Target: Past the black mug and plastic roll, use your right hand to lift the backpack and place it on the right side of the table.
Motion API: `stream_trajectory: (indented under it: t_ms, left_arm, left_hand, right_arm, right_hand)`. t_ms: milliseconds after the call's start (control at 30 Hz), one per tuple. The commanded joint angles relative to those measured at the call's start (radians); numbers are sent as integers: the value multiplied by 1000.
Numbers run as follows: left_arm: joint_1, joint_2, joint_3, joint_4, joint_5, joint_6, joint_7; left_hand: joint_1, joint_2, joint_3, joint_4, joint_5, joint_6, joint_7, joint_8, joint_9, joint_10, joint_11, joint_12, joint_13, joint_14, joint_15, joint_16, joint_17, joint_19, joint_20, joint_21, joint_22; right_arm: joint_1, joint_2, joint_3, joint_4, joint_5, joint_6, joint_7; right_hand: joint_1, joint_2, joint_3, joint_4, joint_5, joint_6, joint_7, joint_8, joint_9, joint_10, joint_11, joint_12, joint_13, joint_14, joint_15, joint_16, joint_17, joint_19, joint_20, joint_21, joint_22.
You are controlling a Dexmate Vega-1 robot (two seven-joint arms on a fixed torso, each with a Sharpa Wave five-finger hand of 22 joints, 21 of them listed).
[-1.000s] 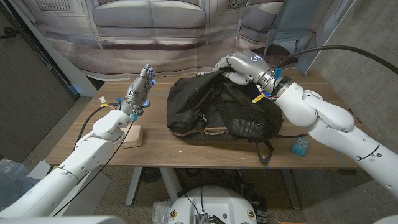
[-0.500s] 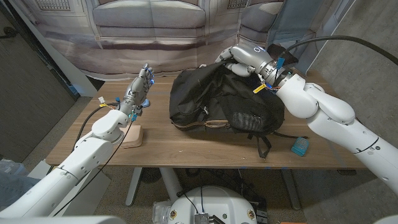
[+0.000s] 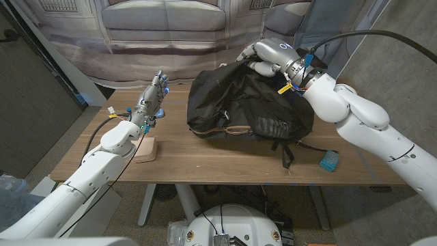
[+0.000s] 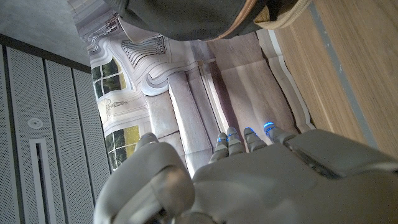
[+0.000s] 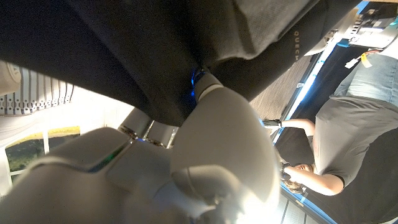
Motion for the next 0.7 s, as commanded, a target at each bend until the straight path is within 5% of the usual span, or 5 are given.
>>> stream_trajectory:
  t_ms: [33, 700]
  left_arm:
    - [6, 0, 2, -13, 4, 7, 14]
    - [18, 4, -3, -22, 4, 15, 23]
  left_hand:
    - [0, 8, -5, 3, 6, -3, 5, -4, 3, -7, 3, 1, 2, -8, 2, 1, 4, -9, 2, 2, 2]
    - [1, 10, -9, 3, 6, -3, 6, -4, 3, -9, 4, 0, 2, -9, 2, 2, 4, -11, 2, 2, 2]
  right_arm:
    - [42, 6, -17, 31, 12, 7, -11]
    - [129, 41, -65, 102, 28, 15, -14]
  right_hand:
    - [5, 9, 6, -1, 7, 11, 0, -6, 5, 7, 2, -6, 6, 34, -72, 1, 4, 9, -136, 10, -1]
    - [1, 8, 11, -3, 7, 12, -2, -9, 7, 11, 0, -12, 9, 36, -73, -1, 12, 10, -136, 15, -9]
